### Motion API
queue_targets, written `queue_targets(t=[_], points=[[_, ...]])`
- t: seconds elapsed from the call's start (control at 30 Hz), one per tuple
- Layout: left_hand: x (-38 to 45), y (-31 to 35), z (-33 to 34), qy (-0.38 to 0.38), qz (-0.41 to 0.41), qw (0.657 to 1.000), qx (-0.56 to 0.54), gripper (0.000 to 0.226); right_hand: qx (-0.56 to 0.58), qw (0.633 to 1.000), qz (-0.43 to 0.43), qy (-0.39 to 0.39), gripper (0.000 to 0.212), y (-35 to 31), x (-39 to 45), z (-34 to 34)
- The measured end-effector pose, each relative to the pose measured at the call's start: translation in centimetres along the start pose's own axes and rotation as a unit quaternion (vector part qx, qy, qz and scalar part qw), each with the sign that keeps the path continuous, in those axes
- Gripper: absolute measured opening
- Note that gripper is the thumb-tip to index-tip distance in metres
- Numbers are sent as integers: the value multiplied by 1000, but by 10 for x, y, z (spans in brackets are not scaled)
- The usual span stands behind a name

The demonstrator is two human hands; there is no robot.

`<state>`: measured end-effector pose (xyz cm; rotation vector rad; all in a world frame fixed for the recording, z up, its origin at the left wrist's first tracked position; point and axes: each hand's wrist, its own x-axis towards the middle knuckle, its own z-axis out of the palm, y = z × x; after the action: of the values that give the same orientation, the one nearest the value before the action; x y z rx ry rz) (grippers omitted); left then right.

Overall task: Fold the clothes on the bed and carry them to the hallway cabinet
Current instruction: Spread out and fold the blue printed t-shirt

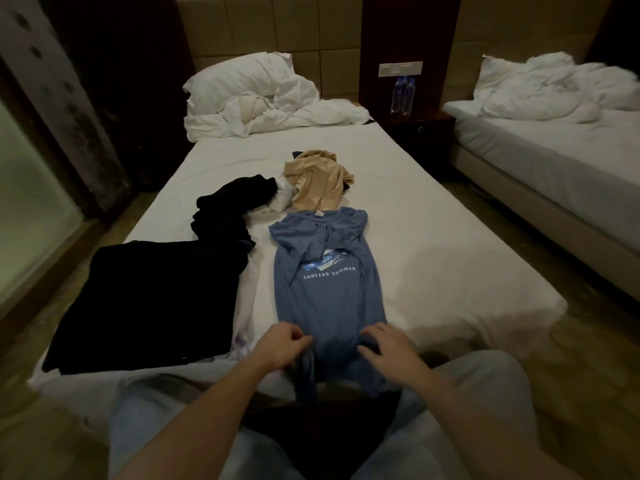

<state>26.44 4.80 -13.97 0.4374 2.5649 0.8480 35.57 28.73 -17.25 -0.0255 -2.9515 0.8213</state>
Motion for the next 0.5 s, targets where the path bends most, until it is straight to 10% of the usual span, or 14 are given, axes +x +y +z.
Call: queue_targets(t=[0.23, 0.5], points=[[6, -43, -6, 29, 326, 826, 459, 59, -350, 916, -184, -67, 37, 29, 2, 1], [16, -60, 9, 6, 367, 807, 463, 77, -385, 884, -254, -69, 40, 42, 17, 3]])
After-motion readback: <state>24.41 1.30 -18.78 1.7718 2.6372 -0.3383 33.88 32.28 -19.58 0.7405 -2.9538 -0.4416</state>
